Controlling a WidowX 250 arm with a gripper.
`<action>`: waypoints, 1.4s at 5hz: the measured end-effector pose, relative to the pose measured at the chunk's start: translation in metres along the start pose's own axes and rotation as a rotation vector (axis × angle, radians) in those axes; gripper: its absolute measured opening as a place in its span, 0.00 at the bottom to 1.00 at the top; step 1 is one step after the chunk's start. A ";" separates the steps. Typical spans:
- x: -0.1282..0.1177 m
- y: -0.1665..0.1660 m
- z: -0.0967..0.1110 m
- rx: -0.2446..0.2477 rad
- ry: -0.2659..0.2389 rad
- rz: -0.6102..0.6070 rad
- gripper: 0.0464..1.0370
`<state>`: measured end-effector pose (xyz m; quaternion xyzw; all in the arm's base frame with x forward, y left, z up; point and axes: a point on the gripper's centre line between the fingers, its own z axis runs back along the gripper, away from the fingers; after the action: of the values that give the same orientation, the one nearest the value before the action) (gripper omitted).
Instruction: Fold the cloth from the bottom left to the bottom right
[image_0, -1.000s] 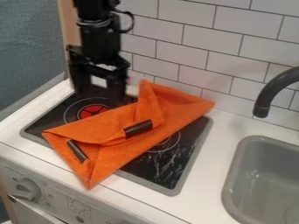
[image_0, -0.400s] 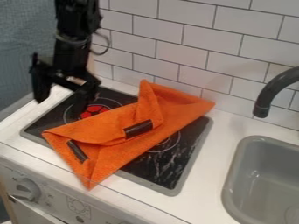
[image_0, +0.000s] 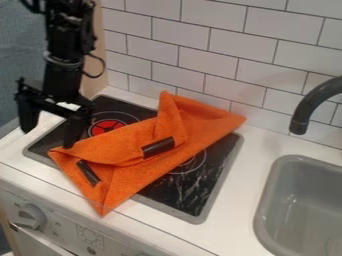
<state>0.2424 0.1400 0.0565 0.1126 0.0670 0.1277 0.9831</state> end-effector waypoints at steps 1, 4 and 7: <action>0.003 0.000 -0.010 -0.063 -0.005 -0.010 0.96; 0.020 -0.009 -0.032 -0.194 -0.067 -0.125 0.91; 0.025 -0.012 -0.036 -0.179 -0.083 -0.155 0.14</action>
<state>0.2629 0.1429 0.0166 0.0241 0.0230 0.0519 0.9981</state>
